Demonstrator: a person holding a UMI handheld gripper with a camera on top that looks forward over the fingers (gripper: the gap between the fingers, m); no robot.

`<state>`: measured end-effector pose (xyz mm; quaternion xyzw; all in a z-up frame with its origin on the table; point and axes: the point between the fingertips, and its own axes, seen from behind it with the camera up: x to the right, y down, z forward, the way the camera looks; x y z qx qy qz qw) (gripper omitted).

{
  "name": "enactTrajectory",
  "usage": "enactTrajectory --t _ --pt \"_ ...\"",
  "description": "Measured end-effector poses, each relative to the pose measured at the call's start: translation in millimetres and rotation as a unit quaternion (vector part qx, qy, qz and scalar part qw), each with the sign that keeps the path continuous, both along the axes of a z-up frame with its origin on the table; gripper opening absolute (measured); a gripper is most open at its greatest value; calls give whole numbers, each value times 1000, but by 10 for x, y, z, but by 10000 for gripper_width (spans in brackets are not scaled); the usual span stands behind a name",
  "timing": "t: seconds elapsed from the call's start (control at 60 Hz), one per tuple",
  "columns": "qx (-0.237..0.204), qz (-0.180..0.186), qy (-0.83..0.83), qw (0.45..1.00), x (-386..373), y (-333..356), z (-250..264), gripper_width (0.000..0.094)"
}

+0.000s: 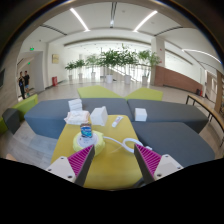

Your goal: Unplug charger

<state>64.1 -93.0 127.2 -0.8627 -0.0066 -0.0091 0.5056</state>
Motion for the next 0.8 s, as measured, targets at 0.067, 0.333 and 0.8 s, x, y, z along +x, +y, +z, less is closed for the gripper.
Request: enactTrajectory --t 0.067,0.333,0.8 --pt "-3 19 9 1000 -210 283 -46 829" --pt "21 44 15 999 -776 1401 -442 811" --pt "63 27 10 998 -787 2063 -781 175"
